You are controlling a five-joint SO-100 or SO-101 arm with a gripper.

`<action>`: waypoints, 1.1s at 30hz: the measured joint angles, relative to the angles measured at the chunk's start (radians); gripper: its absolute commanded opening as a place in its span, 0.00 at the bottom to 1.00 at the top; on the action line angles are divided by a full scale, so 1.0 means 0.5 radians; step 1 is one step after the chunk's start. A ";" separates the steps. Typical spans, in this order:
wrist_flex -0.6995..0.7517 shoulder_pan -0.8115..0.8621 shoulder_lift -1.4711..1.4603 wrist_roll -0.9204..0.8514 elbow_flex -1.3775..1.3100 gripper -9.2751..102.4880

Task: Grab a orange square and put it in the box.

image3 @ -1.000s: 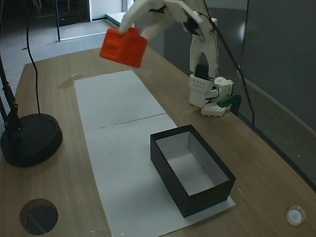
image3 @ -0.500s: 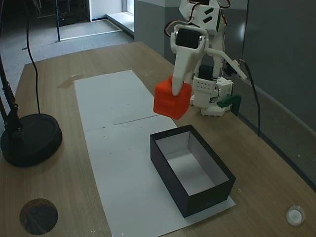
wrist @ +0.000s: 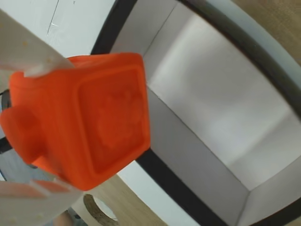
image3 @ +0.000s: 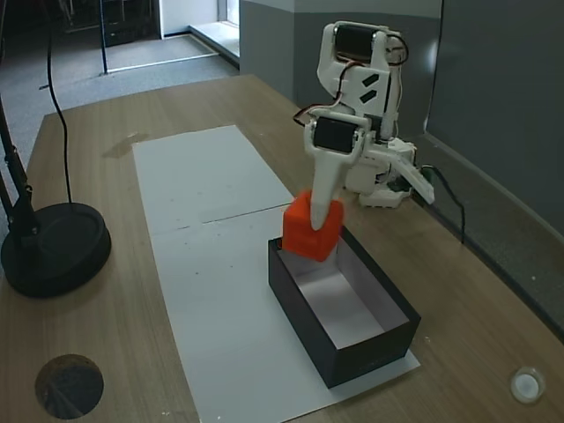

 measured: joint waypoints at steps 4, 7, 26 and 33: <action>0.000 -0.178 0.000 -0.095 0.000 0.14; 0.000 -0.212 0.000 -0.104 0.000 0.14; 0.000 -0.199 0.000 -0.104 0.003 0.37; 0.000 -0.202 0.003 -0.104 0.003 0.26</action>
